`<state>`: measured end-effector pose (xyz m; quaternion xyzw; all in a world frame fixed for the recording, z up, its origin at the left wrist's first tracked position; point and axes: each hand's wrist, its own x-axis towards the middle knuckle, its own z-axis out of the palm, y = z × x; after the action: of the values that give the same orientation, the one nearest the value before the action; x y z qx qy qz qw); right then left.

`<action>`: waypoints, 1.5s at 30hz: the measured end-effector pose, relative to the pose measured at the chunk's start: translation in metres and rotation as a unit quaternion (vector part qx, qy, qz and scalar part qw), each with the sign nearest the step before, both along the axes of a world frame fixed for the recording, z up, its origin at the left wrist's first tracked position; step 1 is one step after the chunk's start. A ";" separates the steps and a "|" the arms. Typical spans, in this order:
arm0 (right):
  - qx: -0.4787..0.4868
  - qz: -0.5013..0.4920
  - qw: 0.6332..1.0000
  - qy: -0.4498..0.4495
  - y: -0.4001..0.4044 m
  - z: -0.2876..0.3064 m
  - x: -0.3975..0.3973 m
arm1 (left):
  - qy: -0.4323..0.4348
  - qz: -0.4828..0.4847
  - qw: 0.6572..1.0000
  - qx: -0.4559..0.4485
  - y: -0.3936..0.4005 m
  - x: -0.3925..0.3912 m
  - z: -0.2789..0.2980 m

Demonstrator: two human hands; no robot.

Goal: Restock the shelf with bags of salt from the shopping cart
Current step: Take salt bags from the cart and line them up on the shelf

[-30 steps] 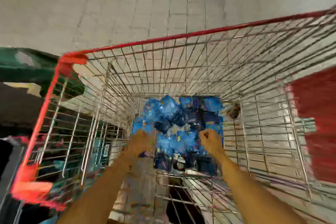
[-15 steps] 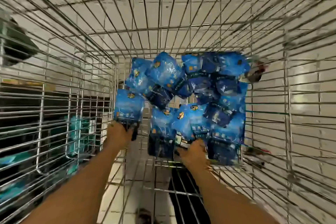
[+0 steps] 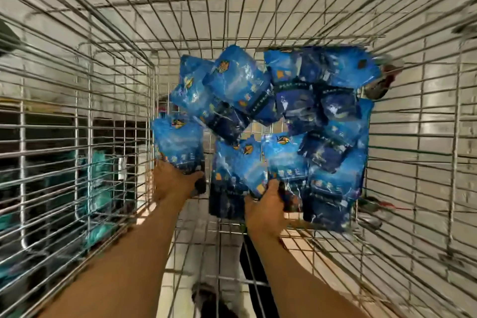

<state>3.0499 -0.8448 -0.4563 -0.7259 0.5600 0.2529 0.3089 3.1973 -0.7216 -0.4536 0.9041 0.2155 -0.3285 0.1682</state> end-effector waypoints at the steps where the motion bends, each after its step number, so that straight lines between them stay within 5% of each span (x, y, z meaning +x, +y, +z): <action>1: 0.018 -0.027 0.999 -0.024 -0.002 0.001 -0.001 | -0.012 0.020 1.000 -0.013 -0.001 -0.002 0.000; 6: 0.165 -0.190 0.957 -0.142 -0.037 0.014 -0.003 | 0.016 0.050 0.998 -0.043 -0.003 0.001 0.020; 11: 0.286 -0.310 0.891 -0.166 -0.070 0.070 0.004 | 0.036 0.026 0.994 -0.100 -0.008 0.011 0.073; 17: 0.356 -0.215 0.900 -0.128 -0.101 0.176 0.023 | 0.046 -0.006 0.989 -0.141 -0.030 0.028 0.178; 24: 0.391 -0.180 0.877 -0.212 -0.105 0.330 0.062 | -0.034 0.020 0.959 -0.280 -0.038 0.033 0.333; 28: 0.523 -0.282 0.743 -0.307 -0.085 0.406 0.067 | -0.133 0.097 0.906 -0.390 -0.013 0.019 0.423; 32: 0.645 -0.243 0.628 -0.362 -0.047 0.479 0.063 | -0.226 0.110 0.857 -0.451 0.030 -0.007 0.520; 39: 0.756 -0.113 0.514 -0.389 0.074 0.604 0.053 | -0.346 0.160 0.787 -0.484 0.150 -0.066 0.649; 45: 0.806 -0.033 0.483 -0.341 0.183 0.691 0.033 | -0.423 0.179 0.761 -0.458 0.261 -0.138 0.728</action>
<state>3.0826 -0.6613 0.2346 -0.1692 -0.0144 0.3155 0.9336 3.0590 -0.4609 0.2744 0.7114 0.1036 0.0641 0.6922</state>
